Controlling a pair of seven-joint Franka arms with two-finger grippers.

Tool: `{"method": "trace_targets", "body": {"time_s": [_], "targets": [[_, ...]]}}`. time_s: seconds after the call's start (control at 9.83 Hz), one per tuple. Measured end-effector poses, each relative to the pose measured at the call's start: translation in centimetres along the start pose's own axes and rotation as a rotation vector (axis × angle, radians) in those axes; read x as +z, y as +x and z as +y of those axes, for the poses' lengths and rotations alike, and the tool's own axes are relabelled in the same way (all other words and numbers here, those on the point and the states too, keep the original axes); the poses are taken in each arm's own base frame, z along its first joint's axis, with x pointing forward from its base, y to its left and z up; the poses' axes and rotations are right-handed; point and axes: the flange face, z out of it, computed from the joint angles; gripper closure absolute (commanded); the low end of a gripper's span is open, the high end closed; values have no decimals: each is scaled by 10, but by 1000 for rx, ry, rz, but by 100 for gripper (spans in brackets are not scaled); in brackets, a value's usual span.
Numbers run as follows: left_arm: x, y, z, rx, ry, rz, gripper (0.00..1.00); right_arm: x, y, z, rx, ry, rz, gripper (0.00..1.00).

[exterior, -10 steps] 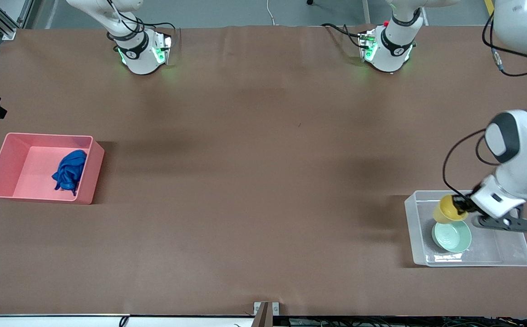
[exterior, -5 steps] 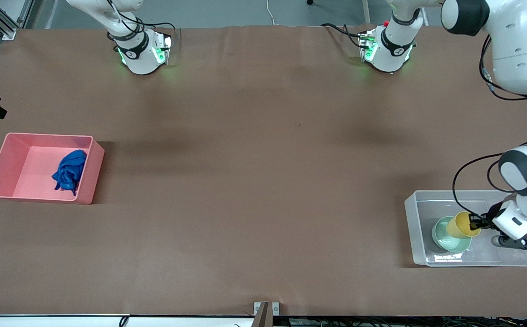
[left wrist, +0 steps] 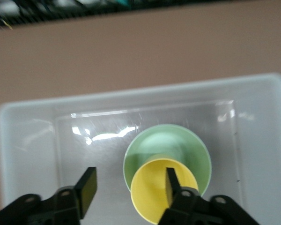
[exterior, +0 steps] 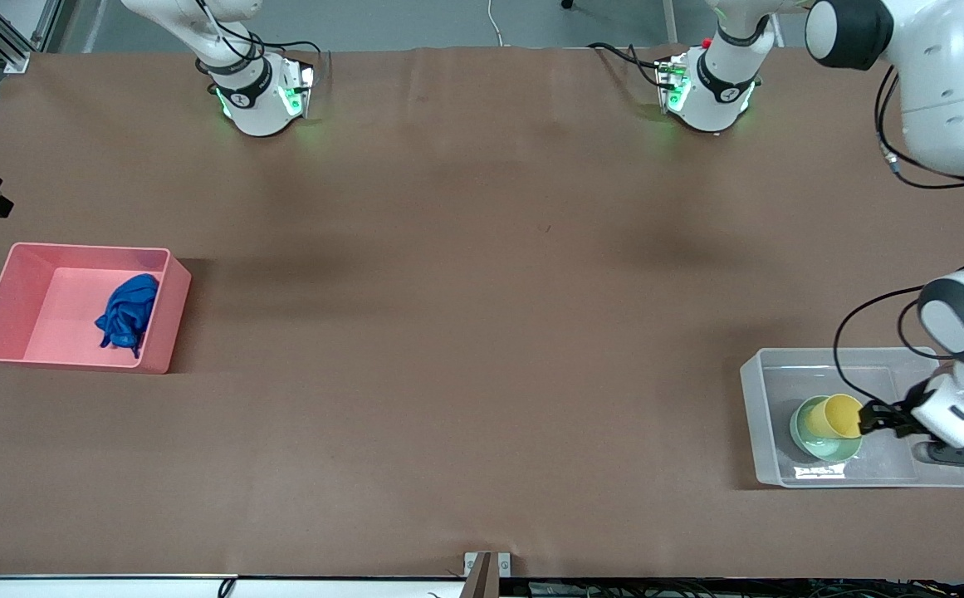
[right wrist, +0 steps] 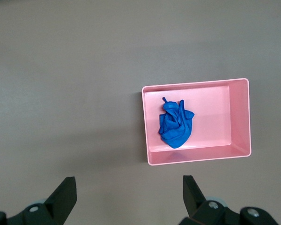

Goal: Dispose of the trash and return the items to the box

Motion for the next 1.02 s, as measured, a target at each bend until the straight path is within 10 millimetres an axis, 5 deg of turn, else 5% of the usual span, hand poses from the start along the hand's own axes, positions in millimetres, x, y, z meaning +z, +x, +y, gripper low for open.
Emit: {"method": "trace_targets", "body": {"time_s": [0.2,0.61,1.02], "targets": [[-80,-3,14,9,-49,14,0,0,0,0,0,0,1,0],[-196,-74,37,18,-100,-8,0,-1,0,-1,-1,0,2,0],[-289,-106,110,19,-58,-75,0,-1,1,-1,-3,0,5,0]]}}
